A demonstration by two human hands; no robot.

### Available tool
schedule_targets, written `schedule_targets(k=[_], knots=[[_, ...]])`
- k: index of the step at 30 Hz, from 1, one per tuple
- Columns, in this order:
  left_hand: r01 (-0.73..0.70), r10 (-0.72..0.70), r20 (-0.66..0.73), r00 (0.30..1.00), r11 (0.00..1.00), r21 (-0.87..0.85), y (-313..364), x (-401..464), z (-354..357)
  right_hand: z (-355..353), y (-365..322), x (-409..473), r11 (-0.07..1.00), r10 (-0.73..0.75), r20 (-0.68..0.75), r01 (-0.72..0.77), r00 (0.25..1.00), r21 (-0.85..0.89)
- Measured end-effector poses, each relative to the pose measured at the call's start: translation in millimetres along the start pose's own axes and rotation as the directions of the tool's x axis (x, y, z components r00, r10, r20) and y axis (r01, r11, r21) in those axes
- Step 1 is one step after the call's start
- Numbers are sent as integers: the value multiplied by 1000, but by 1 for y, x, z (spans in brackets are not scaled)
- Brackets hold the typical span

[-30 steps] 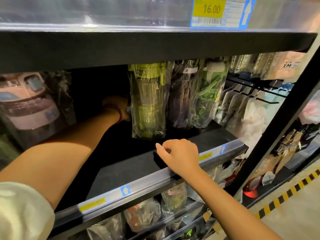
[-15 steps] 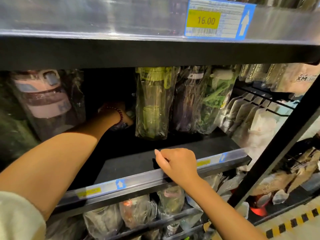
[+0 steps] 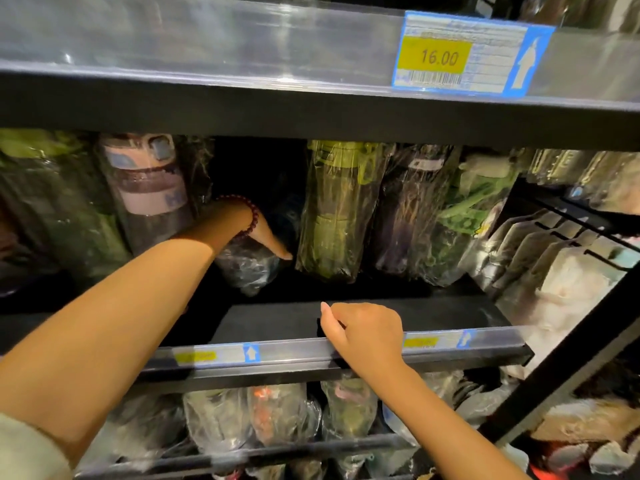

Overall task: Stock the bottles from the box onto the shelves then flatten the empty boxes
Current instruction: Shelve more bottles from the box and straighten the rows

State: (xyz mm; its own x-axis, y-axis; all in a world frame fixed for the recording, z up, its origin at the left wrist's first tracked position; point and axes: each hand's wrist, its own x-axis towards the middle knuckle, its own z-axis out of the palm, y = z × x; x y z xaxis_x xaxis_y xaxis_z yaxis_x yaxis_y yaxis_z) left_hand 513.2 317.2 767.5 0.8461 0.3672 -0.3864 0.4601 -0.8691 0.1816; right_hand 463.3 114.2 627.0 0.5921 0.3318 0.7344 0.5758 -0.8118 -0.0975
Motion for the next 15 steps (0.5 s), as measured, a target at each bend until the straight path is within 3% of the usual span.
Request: schedule_targets(k=[5,9,15], knots=[[-25,27,-78,997,999,29,12,10,13,0,1,-2,1000,-5,21,5,1000,-5],[-71,64,-122,990,996,-57,9,11,38,-1,0,1,998,2,27,0,1000,-61],[-201,68,-321,945,894,-401,-23,15,55,-2,-1,0,998,-7,38,10,999,-65]])
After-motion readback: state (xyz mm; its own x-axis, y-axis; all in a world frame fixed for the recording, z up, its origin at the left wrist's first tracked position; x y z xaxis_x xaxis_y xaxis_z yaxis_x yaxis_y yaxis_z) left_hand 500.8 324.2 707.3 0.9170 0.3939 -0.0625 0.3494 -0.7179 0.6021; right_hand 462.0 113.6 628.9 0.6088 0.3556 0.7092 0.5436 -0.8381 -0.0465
